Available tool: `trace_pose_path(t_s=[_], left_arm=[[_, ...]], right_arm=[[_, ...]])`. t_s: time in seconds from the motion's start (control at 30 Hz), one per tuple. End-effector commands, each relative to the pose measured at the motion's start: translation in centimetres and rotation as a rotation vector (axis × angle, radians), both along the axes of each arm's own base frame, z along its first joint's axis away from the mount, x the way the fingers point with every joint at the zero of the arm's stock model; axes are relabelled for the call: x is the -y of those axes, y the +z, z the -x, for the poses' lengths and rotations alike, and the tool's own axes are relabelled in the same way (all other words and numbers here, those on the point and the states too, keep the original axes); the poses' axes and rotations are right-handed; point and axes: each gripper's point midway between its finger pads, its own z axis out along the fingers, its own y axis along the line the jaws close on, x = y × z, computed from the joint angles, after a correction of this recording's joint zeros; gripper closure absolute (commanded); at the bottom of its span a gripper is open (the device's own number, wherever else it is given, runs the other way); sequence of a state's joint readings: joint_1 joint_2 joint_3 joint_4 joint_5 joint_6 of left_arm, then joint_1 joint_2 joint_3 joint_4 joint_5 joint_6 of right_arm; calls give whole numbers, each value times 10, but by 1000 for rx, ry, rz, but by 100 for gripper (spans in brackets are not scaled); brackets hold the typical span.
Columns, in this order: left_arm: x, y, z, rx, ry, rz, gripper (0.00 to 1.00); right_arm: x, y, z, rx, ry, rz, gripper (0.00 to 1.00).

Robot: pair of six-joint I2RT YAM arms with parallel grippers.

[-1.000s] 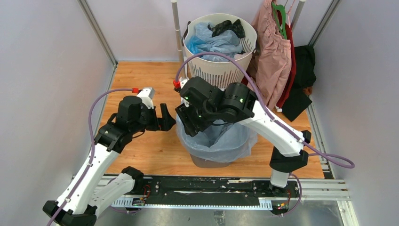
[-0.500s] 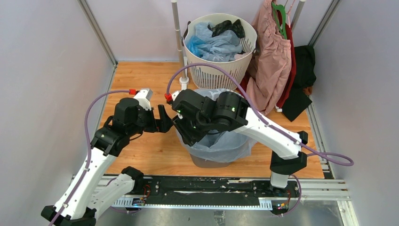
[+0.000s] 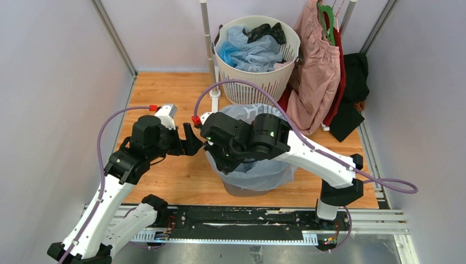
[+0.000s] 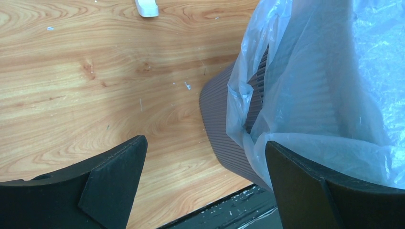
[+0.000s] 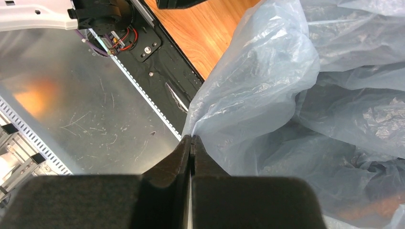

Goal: Put the trash bags into the trash bin

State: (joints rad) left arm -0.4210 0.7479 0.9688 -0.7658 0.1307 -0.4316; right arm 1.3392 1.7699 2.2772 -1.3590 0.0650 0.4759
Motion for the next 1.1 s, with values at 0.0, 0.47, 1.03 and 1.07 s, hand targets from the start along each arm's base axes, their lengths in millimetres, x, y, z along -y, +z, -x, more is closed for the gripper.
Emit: trace_pose_path(t_s=[0.0, 0.47, 1.03, 1.07], left_arm=[[-1, 3, 2, -2, 5, 7, 0], [6, -7, -2, -32, -8, 24, 0], [38, -45, -4, -24, -37, 282, 0], [40, -47, -5, -15, -38, 305, 0]], right_arm=[[26, -5, 13, 12, 10, 59, 100], [72, -17, 11, 138, 95, 102, 100], [73, -29, 6, 140, 78, 201, 81], [73, -30, 6, 137, 80, 202, 81]])
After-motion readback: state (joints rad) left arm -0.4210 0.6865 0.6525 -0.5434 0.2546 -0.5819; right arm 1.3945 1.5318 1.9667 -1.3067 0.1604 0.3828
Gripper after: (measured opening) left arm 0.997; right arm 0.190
